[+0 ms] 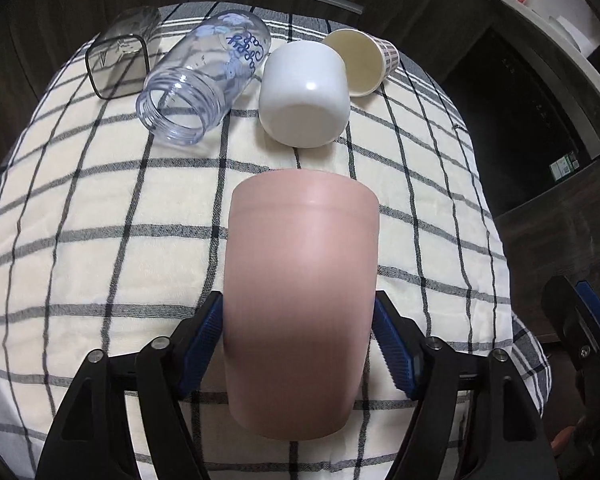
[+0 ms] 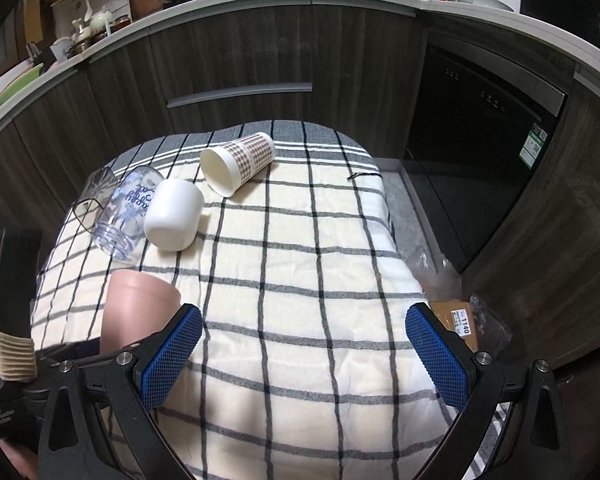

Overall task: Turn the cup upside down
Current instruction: 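Set the pink cup on the cloth and open the left tool, then move the right tool to the standing pink cup and close on it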

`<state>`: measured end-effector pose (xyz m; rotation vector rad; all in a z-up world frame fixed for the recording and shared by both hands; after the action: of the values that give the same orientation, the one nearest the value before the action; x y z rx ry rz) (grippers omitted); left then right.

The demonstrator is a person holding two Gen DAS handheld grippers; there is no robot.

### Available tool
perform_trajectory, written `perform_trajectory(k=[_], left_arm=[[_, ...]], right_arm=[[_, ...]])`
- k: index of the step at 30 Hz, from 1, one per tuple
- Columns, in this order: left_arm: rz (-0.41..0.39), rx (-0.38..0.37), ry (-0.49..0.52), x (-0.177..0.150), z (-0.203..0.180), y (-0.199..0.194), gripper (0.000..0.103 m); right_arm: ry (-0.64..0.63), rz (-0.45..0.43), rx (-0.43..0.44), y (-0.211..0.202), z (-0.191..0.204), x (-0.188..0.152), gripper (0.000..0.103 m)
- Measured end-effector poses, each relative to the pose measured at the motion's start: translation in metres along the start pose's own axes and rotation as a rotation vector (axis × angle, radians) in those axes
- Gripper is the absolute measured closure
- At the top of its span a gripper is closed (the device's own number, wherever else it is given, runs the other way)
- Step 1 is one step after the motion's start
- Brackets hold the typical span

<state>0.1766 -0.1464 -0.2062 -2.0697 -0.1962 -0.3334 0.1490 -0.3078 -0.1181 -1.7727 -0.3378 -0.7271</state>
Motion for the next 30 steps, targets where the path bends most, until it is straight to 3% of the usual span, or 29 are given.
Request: perform_trajectory(k=[2,9,14,22,24,30], left_arm=[[-0.013,0.001,0.002,0.002,0.0,-0.006,0.016],[-0.046,0.018,0.054,0.002,-0.002,-0.034,0.012],[-0.112,0.047,0.09,-0.001,0.008,-0.071,0.007],[-0.303,0.165,0.103,-0.004,0.059,-0.142,0.002],[-0.383,0.21,0.092,-0.003,0.078,-0.162,0.0],[-0.519,0.281,0.068,-0.005,0.114,-0.183,0.0]], right_arm=[[0.0,0.002,0.006,-0.001,0.003,0.0,0.001],[0.004,-0.014,0.021,-0.013,0.008,0.005,0.001],[0.006,-0.037,0.048,-0.03,0.021,0.01,0.001],[0.005,-0.09,0.08,-0.057,0.07,0.01,0.001],[0.014,-0.11,0.068,-0.059,0.082,0.01,0.001],[0.077,-0.256,0.042,-0.063,0.112,-0.001,0.001]])
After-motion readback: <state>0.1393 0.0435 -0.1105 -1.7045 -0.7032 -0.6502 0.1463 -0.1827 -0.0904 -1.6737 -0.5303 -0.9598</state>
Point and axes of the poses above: each gripper's, at about its wrist camera, not at the fingertips, and y roughly the way its jaws point, z to its left, x to its top, the point moved 10 cm from there along y, roughly the way its jaws point, and after that the axes turned 14 degrees about -x, right-handed, at the moved point
